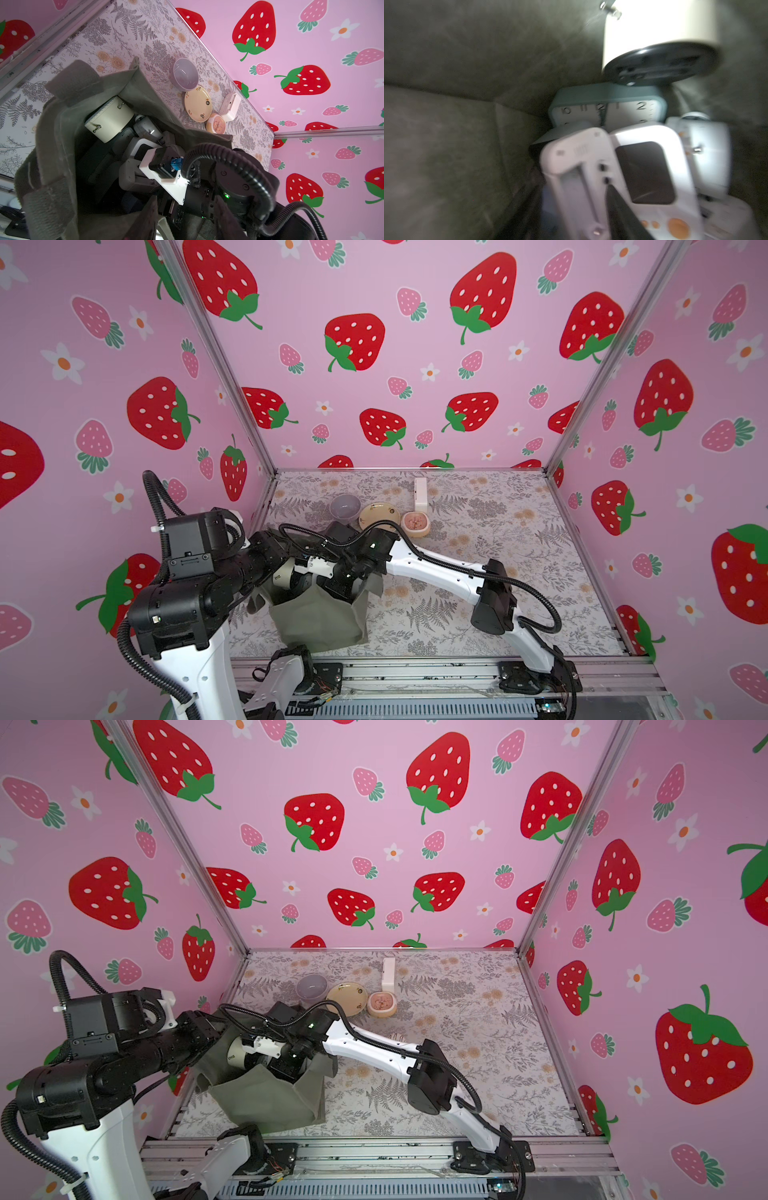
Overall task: Put the alarm clock into the canvas bag
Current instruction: Place the alarm at the canvas bag.
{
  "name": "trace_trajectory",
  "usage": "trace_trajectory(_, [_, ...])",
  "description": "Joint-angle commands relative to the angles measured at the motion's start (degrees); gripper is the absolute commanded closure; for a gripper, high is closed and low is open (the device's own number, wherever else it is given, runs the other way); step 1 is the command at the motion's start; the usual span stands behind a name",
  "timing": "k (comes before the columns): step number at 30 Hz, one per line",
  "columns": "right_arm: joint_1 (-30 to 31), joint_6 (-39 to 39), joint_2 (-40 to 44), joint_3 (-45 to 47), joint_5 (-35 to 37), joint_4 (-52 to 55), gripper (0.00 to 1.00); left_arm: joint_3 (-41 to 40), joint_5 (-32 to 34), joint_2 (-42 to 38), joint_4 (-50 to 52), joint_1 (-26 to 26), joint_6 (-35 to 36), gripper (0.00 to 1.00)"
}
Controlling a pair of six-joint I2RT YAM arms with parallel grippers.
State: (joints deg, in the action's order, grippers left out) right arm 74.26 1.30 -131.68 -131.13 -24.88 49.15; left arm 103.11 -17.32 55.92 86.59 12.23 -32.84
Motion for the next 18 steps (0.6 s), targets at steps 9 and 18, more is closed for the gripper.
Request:
trace_trajectory(9, [-0.75, 1.42, 3.46, -5.71, -0.87, 2.63, 0.00, 4.38, 1.97, 0.96, 2.31, 0.24, 1.29, 0.54])
trace_trajectory(18, [-11.69, 13.76, 23.74, 6.28, 0.82, -7.43, 0.00, 3.53, 3.11, 0.79, 0.89, 0.25, 1.11, 0.53])
